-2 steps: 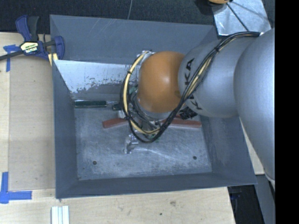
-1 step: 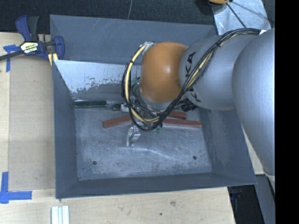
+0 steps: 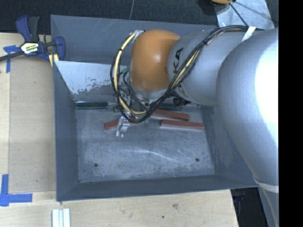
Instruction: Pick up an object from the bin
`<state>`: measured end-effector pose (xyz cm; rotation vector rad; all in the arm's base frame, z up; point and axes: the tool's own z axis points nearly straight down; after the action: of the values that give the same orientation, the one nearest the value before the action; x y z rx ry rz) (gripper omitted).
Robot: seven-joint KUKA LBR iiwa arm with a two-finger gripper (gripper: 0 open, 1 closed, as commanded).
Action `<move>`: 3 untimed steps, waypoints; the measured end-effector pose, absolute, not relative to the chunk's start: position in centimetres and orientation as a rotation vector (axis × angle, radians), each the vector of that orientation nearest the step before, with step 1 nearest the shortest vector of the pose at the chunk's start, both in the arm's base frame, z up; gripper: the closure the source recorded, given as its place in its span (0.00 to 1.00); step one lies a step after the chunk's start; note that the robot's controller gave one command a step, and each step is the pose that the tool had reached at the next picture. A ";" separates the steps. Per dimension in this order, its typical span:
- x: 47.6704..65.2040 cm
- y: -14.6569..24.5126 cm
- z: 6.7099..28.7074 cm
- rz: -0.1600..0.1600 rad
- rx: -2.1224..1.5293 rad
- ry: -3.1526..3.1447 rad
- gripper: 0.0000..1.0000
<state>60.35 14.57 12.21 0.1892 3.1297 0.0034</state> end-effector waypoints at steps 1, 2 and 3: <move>60.4 13.5 8.1 0.017 0.438 3.090 0.00; 60.6 13.5 8.9 0.015 0.437 3.084 1.00; 60.6 13.5 8.8 0.015 0.437 3.084 1.00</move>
Offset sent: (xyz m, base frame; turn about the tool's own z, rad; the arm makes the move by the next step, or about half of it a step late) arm 0.0072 -0.0115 -0.0521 -0.0251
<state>60.63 13.46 8.85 0.4367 3.0838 0.0149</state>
